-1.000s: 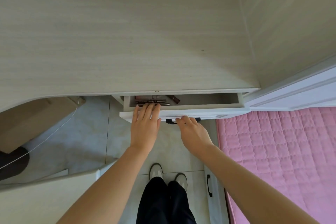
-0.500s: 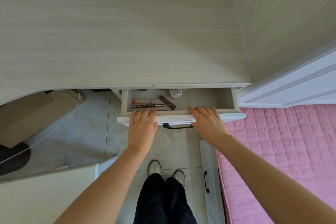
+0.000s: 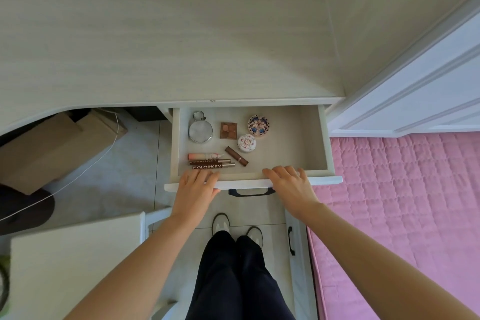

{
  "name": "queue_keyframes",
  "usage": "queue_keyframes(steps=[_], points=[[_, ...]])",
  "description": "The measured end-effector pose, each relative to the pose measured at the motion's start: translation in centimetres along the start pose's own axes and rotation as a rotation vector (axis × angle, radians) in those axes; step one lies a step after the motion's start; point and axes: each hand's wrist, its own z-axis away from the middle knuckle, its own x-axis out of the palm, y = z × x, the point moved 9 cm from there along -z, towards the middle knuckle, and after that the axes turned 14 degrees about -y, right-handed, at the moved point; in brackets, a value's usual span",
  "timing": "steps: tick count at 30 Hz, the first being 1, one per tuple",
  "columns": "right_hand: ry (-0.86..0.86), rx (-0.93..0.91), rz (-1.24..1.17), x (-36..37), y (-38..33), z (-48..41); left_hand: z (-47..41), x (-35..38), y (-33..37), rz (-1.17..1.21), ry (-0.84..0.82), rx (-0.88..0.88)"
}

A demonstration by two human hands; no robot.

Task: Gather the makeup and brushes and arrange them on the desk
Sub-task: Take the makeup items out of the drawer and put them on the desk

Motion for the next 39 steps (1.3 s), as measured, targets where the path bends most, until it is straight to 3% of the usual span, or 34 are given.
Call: queue_keyframes(steps=[9, 17, 22, 27, 39], points=[[-0.087, -0.032, 0.004, 3.1, -1.2, 3.7, 4.0, 1.9, 1.7, 0.037, -0.108, 0.022], [-0.140, -0.048, -0.036, 3.2, -1.3, 3.9, 4.8, 2.5, 1.4, 0.231, -0.198, -0.055], [-0.224, -0.074, -0.240, 2.7, -0.3, 3.0, 3.8, 1.7, 0.8, 0.315, -0.183, -0.100], [-0.177, -0.044, -0.374, 0.5, 1.6, 0.2, -0.1, 1.3, -1.3, 0.409, -0.179, -0.204], [-0.137, 0.181, -0.514, 0.1, 5.0, -11.0, -10.9, 4.0, -6.3, 0.175, -0.341, -0.391]])
